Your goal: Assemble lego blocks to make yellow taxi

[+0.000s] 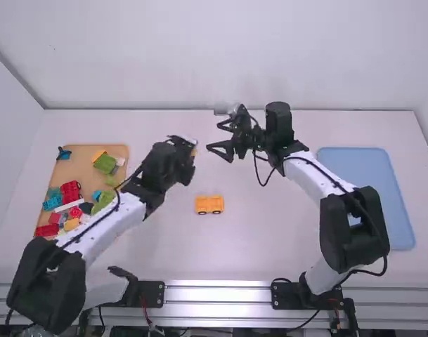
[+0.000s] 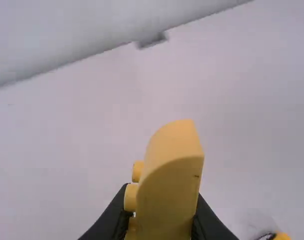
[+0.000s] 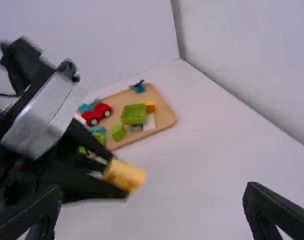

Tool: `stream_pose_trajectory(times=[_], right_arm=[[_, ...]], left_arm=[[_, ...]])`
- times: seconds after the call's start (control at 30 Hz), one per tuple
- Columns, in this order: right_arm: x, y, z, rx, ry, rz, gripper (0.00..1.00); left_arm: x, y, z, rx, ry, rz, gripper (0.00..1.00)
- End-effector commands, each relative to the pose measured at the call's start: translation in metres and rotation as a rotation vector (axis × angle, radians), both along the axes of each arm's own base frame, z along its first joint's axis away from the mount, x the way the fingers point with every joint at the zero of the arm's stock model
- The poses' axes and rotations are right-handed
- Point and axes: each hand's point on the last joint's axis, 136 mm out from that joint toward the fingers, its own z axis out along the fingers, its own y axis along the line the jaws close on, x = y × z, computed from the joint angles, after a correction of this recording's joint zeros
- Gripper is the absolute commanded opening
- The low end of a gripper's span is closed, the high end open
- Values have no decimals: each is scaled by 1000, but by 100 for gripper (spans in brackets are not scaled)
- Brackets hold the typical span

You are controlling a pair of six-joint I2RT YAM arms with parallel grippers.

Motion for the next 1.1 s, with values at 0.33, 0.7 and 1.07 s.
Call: stream_pose_trajectory(times=[0.33,0.7,1.07], right_arm=[[-27,-22,-21,220,167,-72,86],[-30,-11,-20,230,172,-87,80],[-29,4,-13,230,163,-85,71]], left_arm=[[-14,-41,16,-66,-168,-154,2],[-11,-57,23,-198,-166,-178,2],[-4,-67,19,-260,-170,-190,2]])
